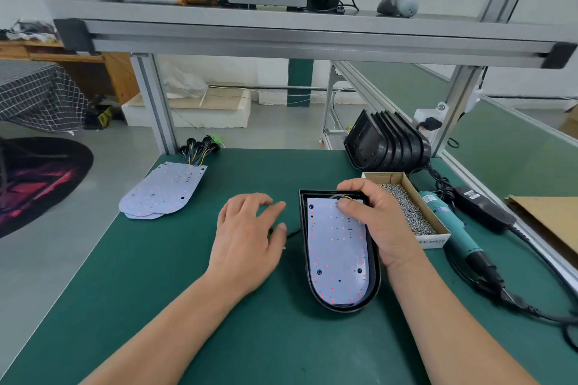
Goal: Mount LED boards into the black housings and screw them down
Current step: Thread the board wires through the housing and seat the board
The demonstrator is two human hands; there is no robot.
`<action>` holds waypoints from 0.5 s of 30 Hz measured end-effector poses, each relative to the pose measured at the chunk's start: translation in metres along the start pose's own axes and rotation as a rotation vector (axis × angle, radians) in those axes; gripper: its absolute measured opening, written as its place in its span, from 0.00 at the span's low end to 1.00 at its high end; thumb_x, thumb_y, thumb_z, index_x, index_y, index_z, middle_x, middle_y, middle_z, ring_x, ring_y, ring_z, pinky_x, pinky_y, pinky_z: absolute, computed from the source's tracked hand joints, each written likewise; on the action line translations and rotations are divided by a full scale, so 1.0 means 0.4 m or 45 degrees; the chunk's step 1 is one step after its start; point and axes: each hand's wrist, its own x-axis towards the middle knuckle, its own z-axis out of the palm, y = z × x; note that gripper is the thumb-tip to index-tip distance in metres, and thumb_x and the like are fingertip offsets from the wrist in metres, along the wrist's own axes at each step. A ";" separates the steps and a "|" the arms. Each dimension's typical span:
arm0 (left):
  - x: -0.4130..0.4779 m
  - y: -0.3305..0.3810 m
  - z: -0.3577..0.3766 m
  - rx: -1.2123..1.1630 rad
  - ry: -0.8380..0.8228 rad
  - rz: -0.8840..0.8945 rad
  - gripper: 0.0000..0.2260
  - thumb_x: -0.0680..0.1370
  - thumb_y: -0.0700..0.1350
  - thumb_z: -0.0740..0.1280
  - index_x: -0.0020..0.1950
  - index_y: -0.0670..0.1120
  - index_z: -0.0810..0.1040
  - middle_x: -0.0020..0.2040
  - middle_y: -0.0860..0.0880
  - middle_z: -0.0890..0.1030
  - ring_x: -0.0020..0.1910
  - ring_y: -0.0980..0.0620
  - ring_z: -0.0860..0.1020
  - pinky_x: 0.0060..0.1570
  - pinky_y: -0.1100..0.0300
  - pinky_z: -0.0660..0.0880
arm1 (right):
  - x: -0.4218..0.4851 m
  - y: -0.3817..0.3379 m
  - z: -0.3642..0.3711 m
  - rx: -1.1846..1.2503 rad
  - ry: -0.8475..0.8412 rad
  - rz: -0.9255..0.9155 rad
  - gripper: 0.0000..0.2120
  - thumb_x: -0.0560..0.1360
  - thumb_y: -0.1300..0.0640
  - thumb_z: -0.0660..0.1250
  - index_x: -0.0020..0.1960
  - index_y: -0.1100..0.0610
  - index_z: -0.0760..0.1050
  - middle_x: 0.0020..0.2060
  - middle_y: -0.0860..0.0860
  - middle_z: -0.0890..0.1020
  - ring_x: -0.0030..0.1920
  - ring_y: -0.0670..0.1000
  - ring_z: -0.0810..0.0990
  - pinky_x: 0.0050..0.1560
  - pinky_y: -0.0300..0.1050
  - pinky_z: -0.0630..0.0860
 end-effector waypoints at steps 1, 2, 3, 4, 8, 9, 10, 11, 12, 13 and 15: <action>0.000 0.001 -0.004 0.041 0.031 0.060 0.19 0.80 0.51 0.64 0.68 0.49 0.84 0.64 0.50 0.78 0.67 0.42 0.73 0.72 0.40 0.68 | 0.001 -0.001 -0.001 0.003 -0.002 -0.001 0.13 0.71 0.61 0.76 0.55 0.53 0.84 0.46 0.55 0.86 0.42 0.55 0.85 0.41 0.48 0.82; 0.001 0.001 -0.007 0.079 0.066 0.130 0.18 0.79 0.50 0.64 0.67 0.48 0.84 0.64 0.50 0.79 0.67 0.42 0.74 0.72 0.41 0.67 | 0.001 -0.002 -0.001 0.004 -0.005 -0.005 0.13 0.71 0.61 0.76 0.55 0.53 0.84 0.45 0.55 0.86 0.42 0.54 0.85 0.41 0.48 0.82; 0.003 0.002 -0.010 0.106 0.091 0.199 0.17 0.79 0.49 0.65 0.65 0.47 0.84 0.63 0.50 0.79 0.66 0.43 0.74 0.72 0.43 0.67 | 0.001 -0.003 -0.001 0.003 -0.008 -0.009 0.13 0.71 0.61 0.76 0.55 0.53 0.84 0.45 0.54 0.86 0.42 0.54 0.85 0.41 0.47 0.82; 0.002 0.005 -0.009 0.103 0.087 0.262 0.16 0.79 0.47 0.65 0.64 0.47 0.84 0.62 0.51 0.80 0.65 0.43 0.75 0.70 0.45 0.69 | 0.001 -0.004 0.001 -0.002 -0.011 -0.013 0.13 0.71 0.61 0.76 0.55 0.53 0.84 0.45 0.54 0.86 0.41 0.53 0.85 0.41 0.46 0.82; -0.009 0.028 -0.001 -0.365 -0.223 0.213 0.03 0.81 0.44 0.65 0.51 0.50 0.78 0.47 0.51 0.80 0.50 0.48 0.76 0.55 0.45 0.75 | -0.002 -0.002 0.003 -0.003 -0.016 -0.011 0.12 0.71 0.61 0.75 0.54 0.53 0.84 0.44 0.54 0.87 0.41 0.53 0.85 0.40 0.45 0.82; -0.013 0.029 -0.001 -0.589 -0.272 0.092 0.05 0.82 0.48 0.62 0.53 0.51 0.78 0.47 0.51 0.81 0.50 0.50 0.78 0.55 0.48 0.76 | -0.002 -0.004 0.001 0.012 -0.012 -0.010 0.12 0.71 0.61 0.75 0.54 0.53 0.84 0.44 0.54 0.87 0.41 0.53 0.85 0.40 0.45 0.82; -0.018 0.031 -0.006 -0.834 -0.306 -0.068 0.11 0.83 0.52 0.61 0.59 0.52 0.81 0.52 0.54 0.84 0.54 0.56 0.80 0.58 0.56 0.76 | -0.002 -0.006 0.000 0.024 -0.007 -0.012 0.12 0.71 0.62 0.75 0.54 0.53 0.84 0.45 0.54 0.87 0.41 0.53 0.86 0.40 0.45 0.82; -0.022 0.034 -0.011 -1.041 -0.335 -0.198 0.16 0.84 0.56 0.61 0.65 0.51 0.81 0.59 0.58 0.85 0.60 0.63 0.80 0.59 0.66 0.75 | -0.002 -0.007 0.000 0.029 -0.004 -0.019 0.12 0.72 0.62 0.75 0.55 0.54 0.84 0.45 0.54 0.87 0.41 0.52 0.86 0.40 0.45 0.82; -0.023 0.036 -0.013 -1.196 -0.351 -0.266 0.19 0.84 0.58 0.61 0.68 0.49 0.81 0.62 0.61 0.84 0.64 0.67 0.78 0.59 0.73 0.72 | -0.002 -0.006 0.001 0.025 -0.004 -0.027 0.12 0.72 0.62 0.75 0.55 0.54 0.83 0.45 0.53 0.87 0.41 0.52 0.86 0.40 0.45 0.82; -0.022 0.040 -0.011 -1.277 -0.360 -0.279 0.20 0.85 0.58 0.61 0.68 0.48 0.81 0.64 0.61 0.84 0.65 0.66 0.79 0.59 0.75 0.72 | -0.002 -0.005 0.005 0.009 -0.007 -0.037 0.12 0.72 0.62 0.75 0.55 0.53 0.83 0.45 0.53 0.87 0.41 0.52 0.85 0.40 0.44 0.82; -0.021 0.050 -0.004 -1.327 -0.378 -0.302 0.18 0.84 0.56 0.63 0.68 0.49 0.81 0.63 0.57 0.85 0.64 0.61 0.81 0.59 0.71 0.74 | -0.006 -0.002 0.018 -0.054 -0.039 -0.060 0.13 0.72 0.60 0.75 0.56 0.52 0.83 0.47 0.51 0.86 0.43 0.51 0.85 0.42 0.43 0.82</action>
